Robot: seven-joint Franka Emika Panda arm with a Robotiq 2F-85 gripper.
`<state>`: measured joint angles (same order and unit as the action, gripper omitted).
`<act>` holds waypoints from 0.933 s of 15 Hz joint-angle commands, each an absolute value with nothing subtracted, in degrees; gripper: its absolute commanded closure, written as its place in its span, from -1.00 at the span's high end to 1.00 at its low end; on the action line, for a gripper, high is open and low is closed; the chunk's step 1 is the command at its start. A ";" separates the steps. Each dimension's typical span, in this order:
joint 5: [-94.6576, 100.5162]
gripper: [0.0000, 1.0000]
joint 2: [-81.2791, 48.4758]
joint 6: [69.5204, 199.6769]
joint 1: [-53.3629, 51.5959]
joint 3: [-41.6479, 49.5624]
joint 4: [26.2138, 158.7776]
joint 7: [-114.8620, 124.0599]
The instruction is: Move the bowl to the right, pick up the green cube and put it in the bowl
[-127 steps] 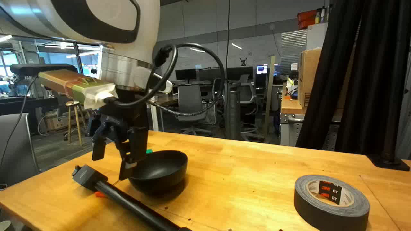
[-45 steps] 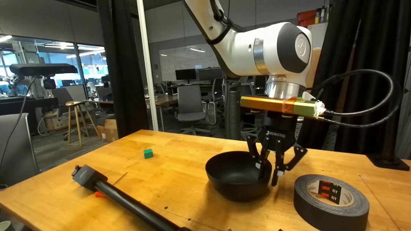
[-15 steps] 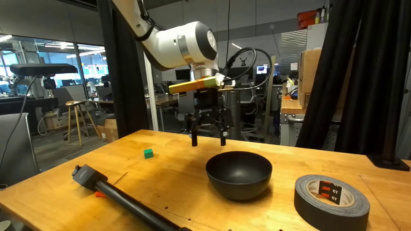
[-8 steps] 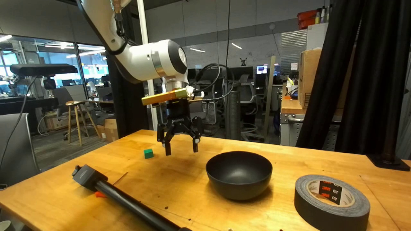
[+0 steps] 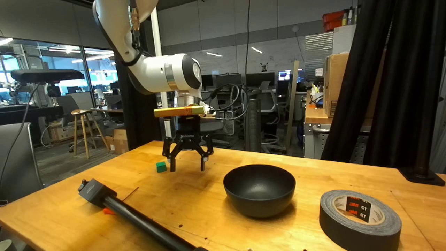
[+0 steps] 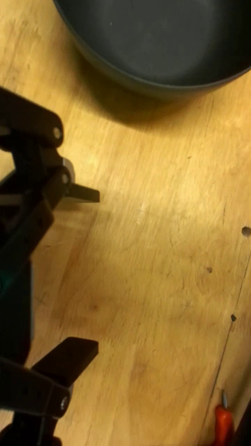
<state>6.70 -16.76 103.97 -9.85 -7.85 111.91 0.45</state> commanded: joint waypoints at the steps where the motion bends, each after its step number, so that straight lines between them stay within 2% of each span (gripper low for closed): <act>1: 2.45 1.00 -19.83 99.70 -9.47 -9.05 105.93 -4.52; 14: 7.11 1.00 -25.16 97.35 -17.77 -11.97 99.52 -0.44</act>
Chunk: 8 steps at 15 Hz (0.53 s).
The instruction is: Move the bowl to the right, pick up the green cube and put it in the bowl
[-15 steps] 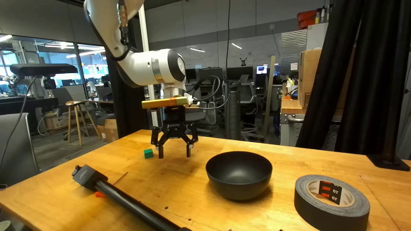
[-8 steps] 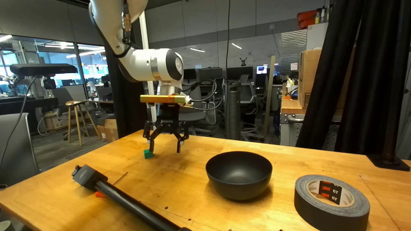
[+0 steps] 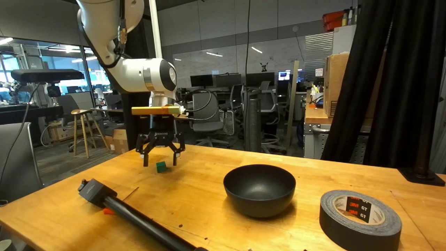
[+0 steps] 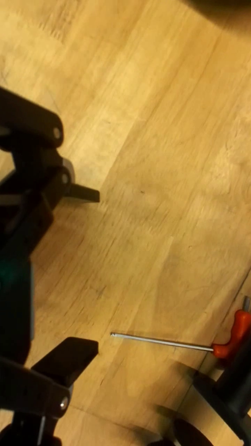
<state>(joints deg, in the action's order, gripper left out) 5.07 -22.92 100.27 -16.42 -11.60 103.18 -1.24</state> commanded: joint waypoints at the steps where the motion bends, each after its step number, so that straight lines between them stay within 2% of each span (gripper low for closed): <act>1: 7.52 1.00 -25.48 96.76 -18.00 -11.98 98.99 -1.07; 8: 9.68 1.00 -31.56 88.88 -18.85 -11.40 86.99 -2.16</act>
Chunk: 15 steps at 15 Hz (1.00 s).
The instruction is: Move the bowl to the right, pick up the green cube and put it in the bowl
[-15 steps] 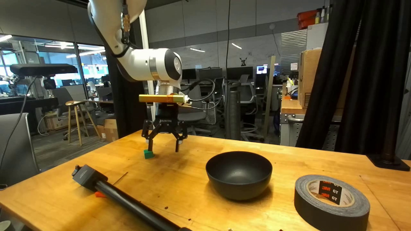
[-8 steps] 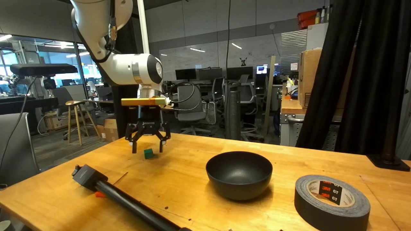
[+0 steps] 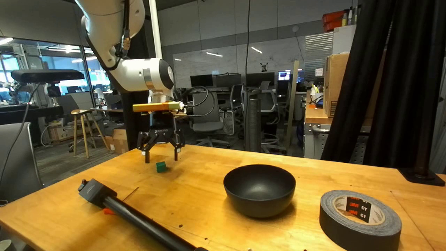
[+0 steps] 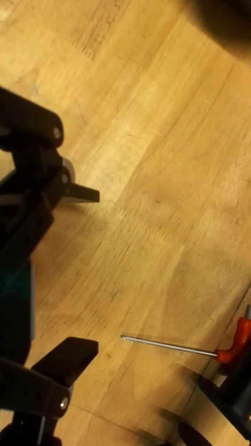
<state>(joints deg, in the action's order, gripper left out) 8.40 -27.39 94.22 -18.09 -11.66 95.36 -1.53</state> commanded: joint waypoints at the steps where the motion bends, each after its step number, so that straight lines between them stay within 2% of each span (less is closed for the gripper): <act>1: 9.94 1.00 -32.79 87.80 -19.17 -11.36 84.78 -1.86; 11: 10.80 1.00 -46.24 80.90 -22.76 -10.32 67.45 -0.45; 15: 10.64 1.00 -48.00 79.85 -22.97 -9.63 66.09 -0.67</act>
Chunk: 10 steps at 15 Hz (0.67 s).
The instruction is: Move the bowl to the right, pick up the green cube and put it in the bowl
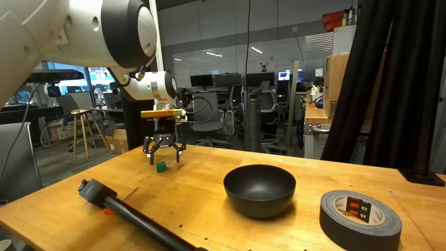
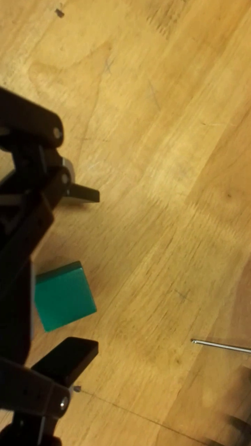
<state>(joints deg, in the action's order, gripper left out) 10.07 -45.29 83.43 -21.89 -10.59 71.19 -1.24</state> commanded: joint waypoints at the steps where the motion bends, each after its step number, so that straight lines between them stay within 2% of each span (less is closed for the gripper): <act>1: 10.56 1.00 -48.69 79.21 -23.20 -9.55 65.00 -0.58; 7: 10.60 1.00 -50.09 77.72 -23.33 -9.07 63.26 -0.43; 10: 10.60 0.88 -50.59 77.02 -23.64 -8.99 62.52 -0.22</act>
